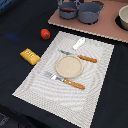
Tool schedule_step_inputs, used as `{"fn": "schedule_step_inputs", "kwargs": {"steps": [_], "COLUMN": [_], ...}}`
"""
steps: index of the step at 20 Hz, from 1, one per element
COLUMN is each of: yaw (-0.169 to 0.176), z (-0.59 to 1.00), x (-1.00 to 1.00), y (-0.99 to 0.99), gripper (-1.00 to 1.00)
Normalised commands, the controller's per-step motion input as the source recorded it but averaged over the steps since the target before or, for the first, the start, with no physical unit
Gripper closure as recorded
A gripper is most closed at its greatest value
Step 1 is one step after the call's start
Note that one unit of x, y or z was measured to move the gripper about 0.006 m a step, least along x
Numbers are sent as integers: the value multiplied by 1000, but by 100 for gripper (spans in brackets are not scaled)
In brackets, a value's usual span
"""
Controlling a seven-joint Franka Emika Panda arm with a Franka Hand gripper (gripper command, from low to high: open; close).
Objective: Interact with the objects in diverse but meaningful ways.
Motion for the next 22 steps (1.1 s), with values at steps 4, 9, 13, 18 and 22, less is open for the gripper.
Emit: {"fn": "schedule_step_inputs", "kwargs": {"steps": [4,9,13,18,22], "yaw": [-61,-76,-84,-117,-200], "z": [-308,-407,-434,-409,-367], "x": [-456,-464,-463,-409,-321], "y": [-659,-612,-579,-487,-274], "gripper": [-100,-100,-100,-100,-100]}}
